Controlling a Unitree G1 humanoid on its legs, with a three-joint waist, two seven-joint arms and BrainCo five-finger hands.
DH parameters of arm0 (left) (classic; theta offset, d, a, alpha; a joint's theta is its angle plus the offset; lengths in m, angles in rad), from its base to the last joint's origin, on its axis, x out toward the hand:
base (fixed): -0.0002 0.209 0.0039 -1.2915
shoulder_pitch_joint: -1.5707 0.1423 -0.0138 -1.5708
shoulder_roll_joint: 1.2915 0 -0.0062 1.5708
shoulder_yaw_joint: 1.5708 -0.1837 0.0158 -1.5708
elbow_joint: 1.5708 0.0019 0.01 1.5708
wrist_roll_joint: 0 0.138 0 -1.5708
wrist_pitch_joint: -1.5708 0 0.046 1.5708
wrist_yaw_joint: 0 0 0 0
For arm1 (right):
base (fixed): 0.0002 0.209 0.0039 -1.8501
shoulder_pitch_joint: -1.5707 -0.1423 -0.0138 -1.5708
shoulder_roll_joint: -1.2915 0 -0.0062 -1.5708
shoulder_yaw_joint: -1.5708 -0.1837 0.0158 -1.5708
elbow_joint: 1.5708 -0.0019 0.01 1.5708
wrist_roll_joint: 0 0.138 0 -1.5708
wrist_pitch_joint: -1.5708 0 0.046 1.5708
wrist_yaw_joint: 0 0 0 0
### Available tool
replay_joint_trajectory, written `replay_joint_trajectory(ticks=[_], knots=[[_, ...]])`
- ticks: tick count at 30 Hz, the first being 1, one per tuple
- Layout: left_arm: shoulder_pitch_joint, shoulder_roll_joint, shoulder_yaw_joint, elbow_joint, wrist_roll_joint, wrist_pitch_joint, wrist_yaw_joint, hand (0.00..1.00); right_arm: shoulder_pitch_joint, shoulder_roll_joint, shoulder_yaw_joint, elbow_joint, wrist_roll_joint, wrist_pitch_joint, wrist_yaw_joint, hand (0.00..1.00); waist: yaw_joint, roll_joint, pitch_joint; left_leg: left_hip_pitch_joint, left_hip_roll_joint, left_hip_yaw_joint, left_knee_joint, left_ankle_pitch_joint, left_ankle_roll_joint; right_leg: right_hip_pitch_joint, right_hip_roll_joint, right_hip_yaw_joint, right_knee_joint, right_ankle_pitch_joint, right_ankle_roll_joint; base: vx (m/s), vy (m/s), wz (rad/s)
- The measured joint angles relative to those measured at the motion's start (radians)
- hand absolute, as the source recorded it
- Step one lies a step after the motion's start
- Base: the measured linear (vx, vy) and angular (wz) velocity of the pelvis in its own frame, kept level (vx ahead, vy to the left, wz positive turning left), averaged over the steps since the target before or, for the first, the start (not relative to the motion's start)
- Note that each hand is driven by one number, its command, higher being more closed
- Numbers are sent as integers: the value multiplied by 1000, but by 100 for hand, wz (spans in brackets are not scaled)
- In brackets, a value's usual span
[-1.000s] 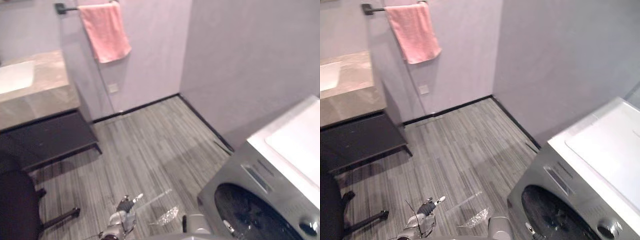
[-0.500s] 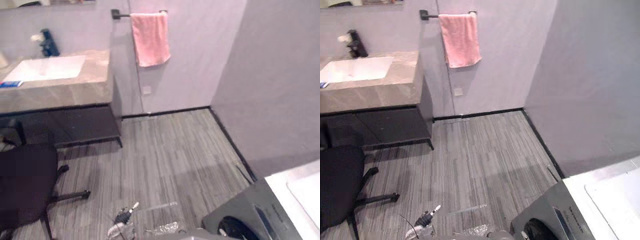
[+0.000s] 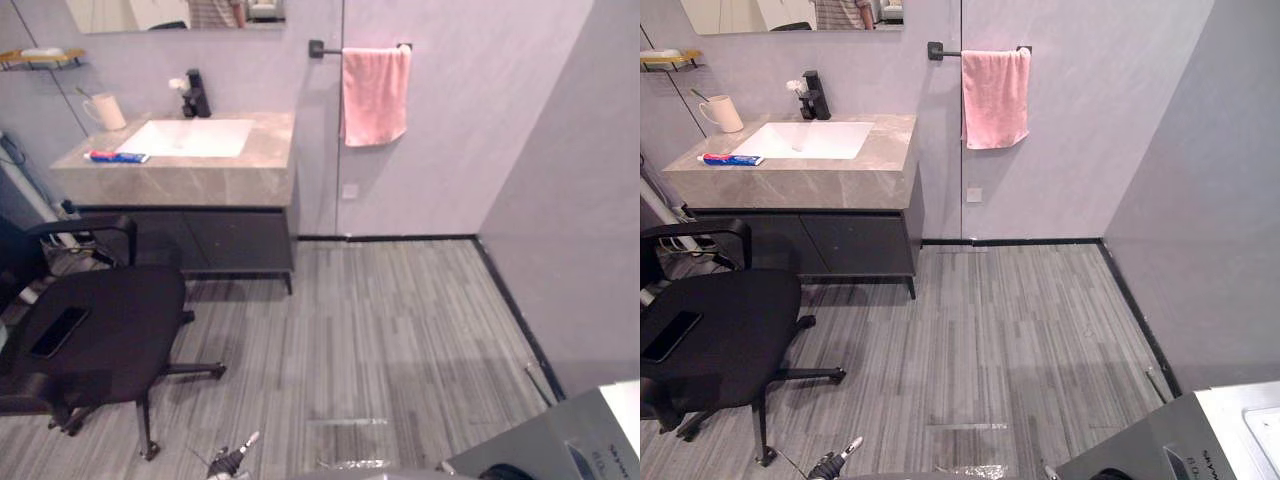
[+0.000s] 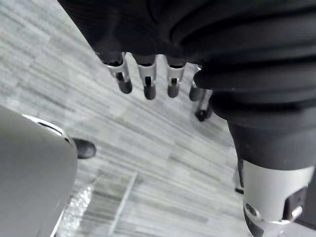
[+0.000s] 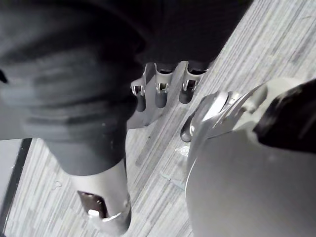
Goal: Pick up the laundry basket with both hands and put the clothes into the washing machine.
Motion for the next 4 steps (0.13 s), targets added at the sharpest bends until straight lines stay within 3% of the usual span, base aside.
replay_joint_trajectory(ticks=[4], knots=[[-3,16,-73,28,-2,-5,-14,0,-6,-10,1,5,-20,4,1,0,-21,6,-4,22,-6,-13,-34,28,12,3,0,-15,-14,5,10,85,3,8]])
